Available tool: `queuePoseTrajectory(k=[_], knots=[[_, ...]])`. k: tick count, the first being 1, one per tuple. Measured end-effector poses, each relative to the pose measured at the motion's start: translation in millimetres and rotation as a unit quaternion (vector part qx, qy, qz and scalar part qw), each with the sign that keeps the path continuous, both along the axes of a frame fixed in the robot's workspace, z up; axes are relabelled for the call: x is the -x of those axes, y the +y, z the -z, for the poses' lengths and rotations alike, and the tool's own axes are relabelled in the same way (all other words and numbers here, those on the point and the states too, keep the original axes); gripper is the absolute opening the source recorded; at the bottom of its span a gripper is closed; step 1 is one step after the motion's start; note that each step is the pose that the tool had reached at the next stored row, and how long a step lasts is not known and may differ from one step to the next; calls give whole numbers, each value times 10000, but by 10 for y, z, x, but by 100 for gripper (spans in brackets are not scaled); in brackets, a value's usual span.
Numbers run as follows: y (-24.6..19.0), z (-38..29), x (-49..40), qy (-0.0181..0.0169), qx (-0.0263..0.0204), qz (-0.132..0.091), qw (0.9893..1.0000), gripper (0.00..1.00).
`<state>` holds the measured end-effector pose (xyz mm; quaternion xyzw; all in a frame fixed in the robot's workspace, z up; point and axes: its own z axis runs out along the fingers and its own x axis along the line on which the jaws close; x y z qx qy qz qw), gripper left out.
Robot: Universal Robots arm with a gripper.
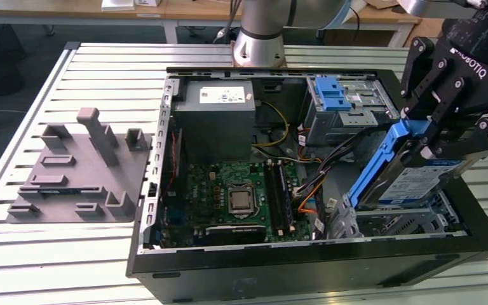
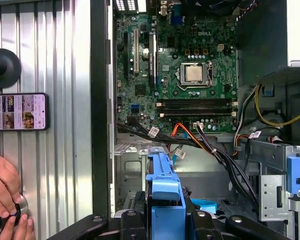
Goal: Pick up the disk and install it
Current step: 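Insert the disk into the insertion slot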
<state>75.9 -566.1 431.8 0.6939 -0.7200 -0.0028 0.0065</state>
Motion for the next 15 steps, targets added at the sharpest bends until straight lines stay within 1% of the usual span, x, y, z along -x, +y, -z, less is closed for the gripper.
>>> queuePoseTrajectory(k=[7,15], knots=[[0,45,-1,0,0,7,10000,36],[0,46,-1,0,0,9,10000,36]])
